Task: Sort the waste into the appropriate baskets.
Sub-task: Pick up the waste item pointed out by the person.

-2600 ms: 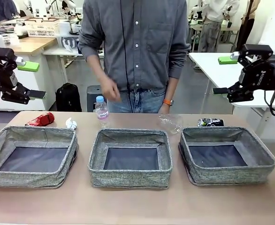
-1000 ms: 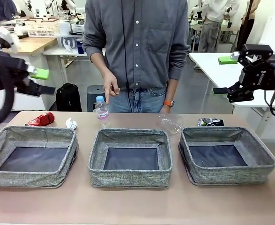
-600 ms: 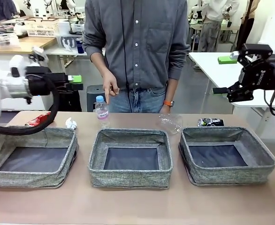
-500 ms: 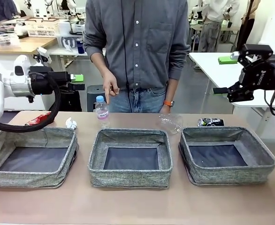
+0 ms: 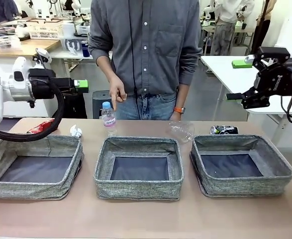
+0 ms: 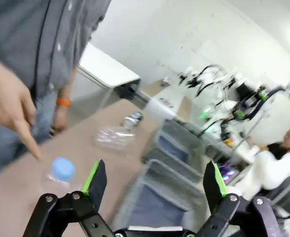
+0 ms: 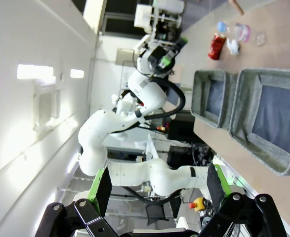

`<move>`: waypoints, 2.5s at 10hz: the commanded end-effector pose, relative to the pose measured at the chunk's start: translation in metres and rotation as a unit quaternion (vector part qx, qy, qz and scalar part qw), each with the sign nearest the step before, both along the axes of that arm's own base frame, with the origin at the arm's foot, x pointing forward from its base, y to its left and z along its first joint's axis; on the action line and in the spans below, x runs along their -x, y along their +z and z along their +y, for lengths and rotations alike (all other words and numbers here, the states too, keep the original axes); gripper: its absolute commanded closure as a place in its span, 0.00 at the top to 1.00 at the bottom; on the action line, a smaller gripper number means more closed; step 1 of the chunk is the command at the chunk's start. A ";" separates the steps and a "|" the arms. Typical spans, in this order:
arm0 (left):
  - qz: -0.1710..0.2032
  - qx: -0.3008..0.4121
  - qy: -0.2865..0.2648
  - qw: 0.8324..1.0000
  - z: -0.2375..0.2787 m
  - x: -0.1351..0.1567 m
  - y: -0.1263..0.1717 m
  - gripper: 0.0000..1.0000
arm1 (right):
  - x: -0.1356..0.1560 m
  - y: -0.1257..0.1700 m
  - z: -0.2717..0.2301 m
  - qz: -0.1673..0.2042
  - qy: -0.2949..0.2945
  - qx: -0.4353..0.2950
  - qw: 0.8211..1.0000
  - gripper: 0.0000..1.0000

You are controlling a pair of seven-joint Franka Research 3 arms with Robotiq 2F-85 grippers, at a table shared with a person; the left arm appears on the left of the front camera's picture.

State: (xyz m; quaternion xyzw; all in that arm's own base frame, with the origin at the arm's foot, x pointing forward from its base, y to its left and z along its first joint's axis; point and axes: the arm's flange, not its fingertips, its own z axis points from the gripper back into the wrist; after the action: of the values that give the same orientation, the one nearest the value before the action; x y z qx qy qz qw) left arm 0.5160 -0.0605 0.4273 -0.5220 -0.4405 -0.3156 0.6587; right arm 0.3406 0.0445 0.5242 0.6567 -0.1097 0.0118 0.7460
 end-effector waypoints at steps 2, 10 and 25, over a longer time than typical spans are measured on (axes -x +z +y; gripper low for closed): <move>-0.173 -0.091 -0.033 0.980 0.005 -0.052 -0.039 1.00 | -0.003 0.005 0.001 0.002 -0.001 -0.010 1.000 1.00; -0.196 -0.139 -0.095 0.966 0.002 -0.056 -0.083 1.00 | -0.003 0.005 0.001 0.002 -0.001 -0.010 1.000 1.00; -0.186 -0.145 -0.080 0.969 -0.054 -0.107 -0.155 1.00 | -0.003 0.005 0.001 0.002 -0.001 -0.010 1.000 1.00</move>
State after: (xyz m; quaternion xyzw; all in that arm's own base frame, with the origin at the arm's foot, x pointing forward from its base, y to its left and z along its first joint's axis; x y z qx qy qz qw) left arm 0.6190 -0.1095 0.2757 -0.3917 -0.4424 -0.5205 0.6164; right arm 0.3407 0.0438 0.5243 0.6565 -0.1103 0.0112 0.7461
